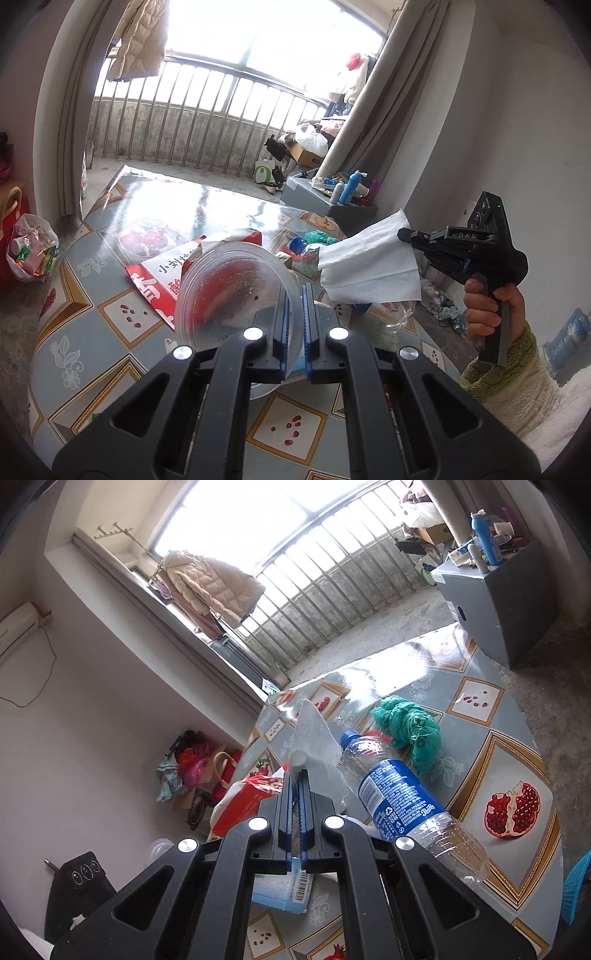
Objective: Collect trash
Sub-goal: 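Grasp the clear plastic cup with left tool while right tool grasps white tissue, then carry cup and tissue over the blue basket and open both tools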
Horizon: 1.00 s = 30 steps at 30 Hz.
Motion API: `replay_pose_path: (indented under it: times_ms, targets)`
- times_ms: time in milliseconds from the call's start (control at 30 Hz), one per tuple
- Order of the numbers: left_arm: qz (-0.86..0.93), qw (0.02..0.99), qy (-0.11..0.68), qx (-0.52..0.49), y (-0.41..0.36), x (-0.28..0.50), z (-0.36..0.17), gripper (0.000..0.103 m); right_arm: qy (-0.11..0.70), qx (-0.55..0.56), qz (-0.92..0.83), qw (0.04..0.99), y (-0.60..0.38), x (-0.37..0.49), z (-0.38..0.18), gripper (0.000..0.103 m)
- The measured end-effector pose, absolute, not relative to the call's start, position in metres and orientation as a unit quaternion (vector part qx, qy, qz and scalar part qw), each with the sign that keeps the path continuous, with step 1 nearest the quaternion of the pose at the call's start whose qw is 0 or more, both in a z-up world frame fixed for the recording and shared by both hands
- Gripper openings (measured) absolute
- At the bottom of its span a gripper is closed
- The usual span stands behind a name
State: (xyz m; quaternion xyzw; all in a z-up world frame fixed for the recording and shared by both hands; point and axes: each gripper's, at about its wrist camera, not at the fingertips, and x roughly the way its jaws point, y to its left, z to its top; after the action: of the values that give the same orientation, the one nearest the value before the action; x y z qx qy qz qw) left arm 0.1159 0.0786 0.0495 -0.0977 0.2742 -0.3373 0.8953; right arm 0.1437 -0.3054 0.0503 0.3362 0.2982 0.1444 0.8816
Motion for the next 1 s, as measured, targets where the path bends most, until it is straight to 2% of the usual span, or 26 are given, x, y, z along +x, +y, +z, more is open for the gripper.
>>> replay_pose_path:
  times_ms: [267,500,733,1000]
  targets:
    - [-0.368,0.890,0.253,-0.089,0.063,0.102,0.071,0.005,0.252,0.342,0.141,0.894,-0.324,0.102,0.079,0.003]
    - [-0.423,0.871,0.239,-0.068,0.018,0.089,0.088,0.005,0.209,0.350,0.095,0.908,-0.362,0.040,0.095,0.003]
    - [-0.522,0.818,0.237,-0.050,-0.066,0.083,0.101,0.005,0.175,0.365,-0.008,0.914,-0.421,-0.046,0.091,0.003]
    - [-0.618,0.741,0.264,0.014,-0.204,0.059,0.091,0.005,0.150,0.409,-0.135,0.890,-0.489,-0.145,0.051,0.003]
